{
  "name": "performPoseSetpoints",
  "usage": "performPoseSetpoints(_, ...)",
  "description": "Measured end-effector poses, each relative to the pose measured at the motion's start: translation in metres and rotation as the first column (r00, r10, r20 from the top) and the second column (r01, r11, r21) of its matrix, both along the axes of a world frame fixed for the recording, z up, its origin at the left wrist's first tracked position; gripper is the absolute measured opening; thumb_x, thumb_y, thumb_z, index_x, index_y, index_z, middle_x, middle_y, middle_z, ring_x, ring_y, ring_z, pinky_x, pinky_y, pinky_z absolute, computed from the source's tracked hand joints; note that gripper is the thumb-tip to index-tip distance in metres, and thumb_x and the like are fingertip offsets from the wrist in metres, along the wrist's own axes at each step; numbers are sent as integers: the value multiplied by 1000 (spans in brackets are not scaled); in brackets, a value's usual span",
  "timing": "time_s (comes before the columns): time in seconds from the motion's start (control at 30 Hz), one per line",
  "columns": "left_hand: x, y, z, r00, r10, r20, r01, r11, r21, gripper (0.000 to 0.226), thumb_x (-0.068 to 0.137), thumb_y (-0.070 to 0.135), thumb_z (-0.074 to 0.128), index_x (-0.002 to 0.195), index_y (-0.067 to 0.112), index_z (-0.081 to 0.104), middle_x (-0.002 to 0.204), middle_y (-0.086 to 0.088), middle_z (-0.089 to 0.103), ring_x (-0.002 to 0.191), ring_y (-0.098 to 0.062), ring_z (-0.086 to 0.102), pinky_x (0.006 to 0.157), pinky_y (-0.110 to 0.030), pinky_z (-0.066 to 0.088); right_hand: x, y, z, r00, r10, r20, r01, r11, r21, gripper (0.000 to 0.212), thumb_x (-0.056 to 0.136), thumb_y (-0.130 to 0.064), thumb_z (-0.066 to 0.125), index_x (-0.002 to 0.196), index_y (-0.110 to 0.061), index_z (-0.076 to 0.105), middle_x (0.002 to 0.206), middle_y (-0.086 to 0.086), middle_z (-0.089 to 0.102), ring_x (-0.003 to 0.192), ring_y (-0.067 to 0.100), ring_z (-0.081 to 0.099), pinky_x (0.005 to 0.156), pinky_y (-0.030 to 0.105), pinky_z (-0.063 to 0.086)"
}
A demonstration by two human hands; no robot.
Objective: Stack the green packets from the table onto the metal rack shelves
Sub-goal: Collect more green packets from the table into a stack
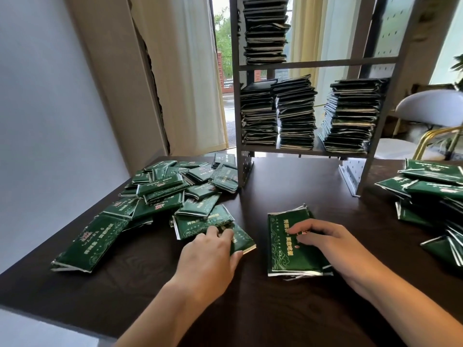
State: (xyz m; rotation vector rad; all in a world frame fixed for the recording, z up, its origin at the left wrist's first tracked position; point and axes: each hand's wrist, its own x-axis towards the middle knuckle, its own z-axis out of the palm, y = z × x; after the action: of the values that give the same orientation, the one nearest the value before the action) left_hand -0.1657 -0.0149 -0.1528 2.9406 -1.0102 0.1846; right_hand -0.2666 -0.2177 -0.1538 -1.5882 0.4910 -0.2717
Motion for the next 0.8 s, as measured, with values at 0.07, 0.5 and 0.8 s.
performPoseSetpoints(0.07,-5,-3,2,996,-42,76,38,997,61,44,106,48,34,143,26,36,127,-1,54,113,-23,60,80,-32,45,0,0,0,1000,-6,6,5,1000,15,25,94,2,60,86,-11,79,79,9,76,67,15,70,57,19,51)
performPoseSetpoints(0.5,-18,-26,38,886,-153,-437,-123,831,-542,35,99,40,43,135,42,46,89,3,73,82,-15,72,84,-41,57,-2,1,-2,1000,24,13,-23,998,-60,27,95,-2,62,87,-21,79,87,10,77,75,21,73,74,31,54)
performPoseSetpoints(0.8,-12,-49,34,756,-293,-585,-273,672,-688,10,99,30,51,98,39,54,79,0,75,71,-14,74,82,-43,61,-7,2,1,962,270,34,-258,946,-197,50,76,-8,83,119,-27,67,108,-7,75,99,10,72,85,20,54)
